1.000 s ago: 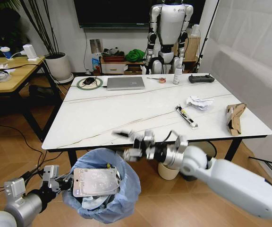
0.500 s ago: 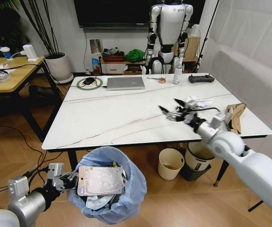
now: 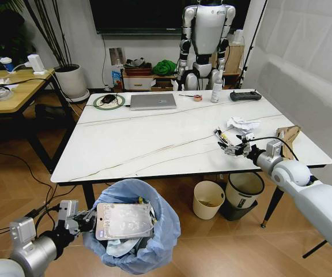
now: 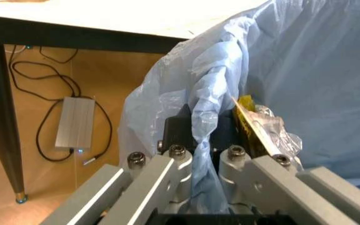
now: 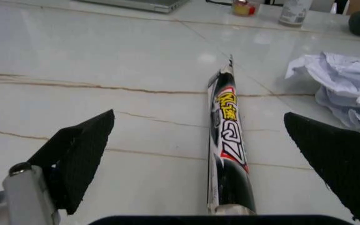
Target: Pick up the trash bin and place the trash from the table into it.
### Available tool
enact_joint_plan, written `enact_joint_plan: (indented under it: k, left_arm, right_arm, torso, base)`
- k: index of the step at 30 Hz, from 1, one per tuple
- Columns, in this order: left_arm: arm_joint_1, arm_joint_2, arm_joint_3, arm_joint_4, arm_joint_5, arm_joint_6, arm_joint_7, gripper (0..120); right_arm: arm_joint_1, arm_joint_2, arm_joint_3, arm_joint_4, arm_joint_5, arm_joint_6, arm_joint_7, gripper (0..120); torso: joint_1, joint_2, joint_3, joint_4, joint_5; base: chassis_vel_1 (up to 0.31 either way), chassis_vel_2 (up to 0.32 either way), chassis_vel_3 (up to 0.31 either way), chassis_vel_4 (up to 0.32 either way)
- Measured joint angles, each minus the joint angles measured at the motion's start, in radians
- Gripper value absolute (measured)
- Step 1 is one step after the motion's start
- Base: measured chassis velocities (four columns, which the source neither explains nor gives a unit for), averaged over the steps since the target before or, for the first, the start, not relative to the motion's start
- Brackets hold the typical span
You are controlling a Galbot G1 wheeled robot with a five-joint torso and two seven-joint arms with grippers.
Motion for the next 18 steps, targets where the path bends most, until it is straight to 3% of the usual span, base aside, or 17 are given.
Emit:
enact_joint_plan:
  k: [18]
  left_arm:
    - [-0.007,0.007,-0.002,0.009,-0.005,-0.001,-0.006,0]
  right_arm:
    - [0.021,0.012,-0.019,-0.075,0.008,-0.004,-0.045,99]
  torso:
    - [0.000,0.000,0.000,-0.0001,-0.0003]
  base:
    - [0.000,0.000,0.000,0.000]
